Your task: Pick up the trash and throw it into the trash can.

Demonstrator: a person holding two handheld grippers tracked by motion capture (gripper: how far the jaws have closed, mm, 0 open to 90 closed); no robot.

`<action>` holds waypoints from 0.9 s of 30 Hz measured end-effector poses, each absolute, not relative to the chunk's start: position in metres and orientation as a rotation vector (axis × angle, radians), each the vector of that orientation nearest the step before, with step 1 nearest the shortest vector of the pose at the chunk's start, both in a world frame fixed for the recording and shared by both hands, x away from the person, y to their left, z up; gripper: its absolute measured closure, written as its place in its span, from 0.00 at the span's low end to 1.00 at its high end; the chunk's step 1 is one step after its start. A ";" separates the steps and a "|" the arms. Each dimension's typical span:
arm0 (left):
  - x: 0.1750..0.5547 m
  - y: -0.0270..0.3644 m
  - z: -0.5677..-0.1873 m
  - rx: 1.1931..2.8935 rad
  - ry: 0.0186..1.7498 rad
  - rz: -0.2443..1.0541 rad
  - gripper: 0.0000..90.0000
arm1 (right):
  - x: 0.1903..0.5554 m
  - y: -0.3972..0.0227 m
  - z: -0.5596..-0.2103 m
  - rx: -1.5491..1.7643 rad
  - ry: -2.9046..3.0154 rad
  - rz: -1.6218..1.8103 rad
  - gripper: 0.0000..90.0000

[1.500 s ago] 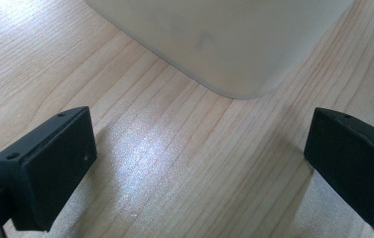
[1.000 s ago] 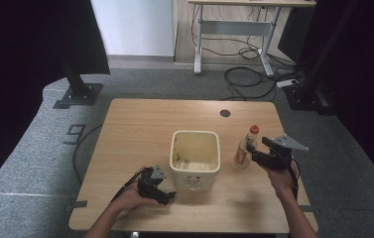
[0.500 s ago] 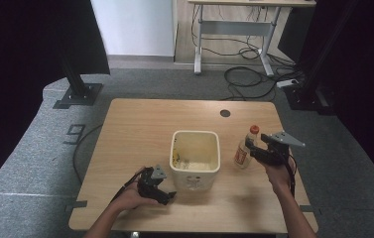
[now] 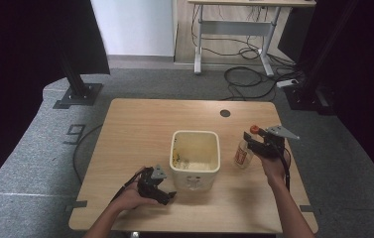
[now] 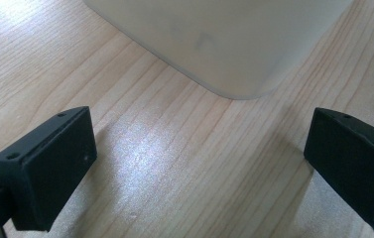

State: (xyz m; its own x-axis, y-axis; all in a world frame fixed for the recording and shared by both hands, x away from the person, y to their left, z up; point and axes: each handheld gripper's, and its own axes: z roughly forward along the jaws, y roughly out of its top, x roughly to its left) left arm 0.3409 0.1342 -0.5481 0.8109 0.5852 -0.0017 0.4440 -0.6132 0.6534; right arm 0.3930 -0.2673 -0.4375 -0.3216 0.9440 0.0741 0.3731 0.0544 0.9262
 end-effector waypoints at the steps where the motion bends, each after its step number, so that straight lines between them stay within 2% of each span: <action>1: 0.341 0.134 -0.548 2.331 0.753 0.278 0.00 | 0.394 -0.267 -0.438 1.323 1.754 1.251 0.42; 7: 0.341 0.134 -0.548 2.331 0.750 0.278 0.00 | 0.400 -0.265 -0.441 1.311 1.757 1.245 0.48; 8: 0.341 0.134 -0.548 2.330 0.750 0.277 0.00 | 0.400 -0.265 -0.441 1.304 1.759 1.250 0.51; 10: 0.341 0.134 -0.548 2.330 0.750 0.278 0.00 | 0.401 -0.262 -0.441 1.275 1.769 1.263 0.62; 27: 0.342 0.134 -0.548 2.333 0.745 0.276 0.00 | 0.394 -0.266 -0.433 1.264 1.742 1.239 0.64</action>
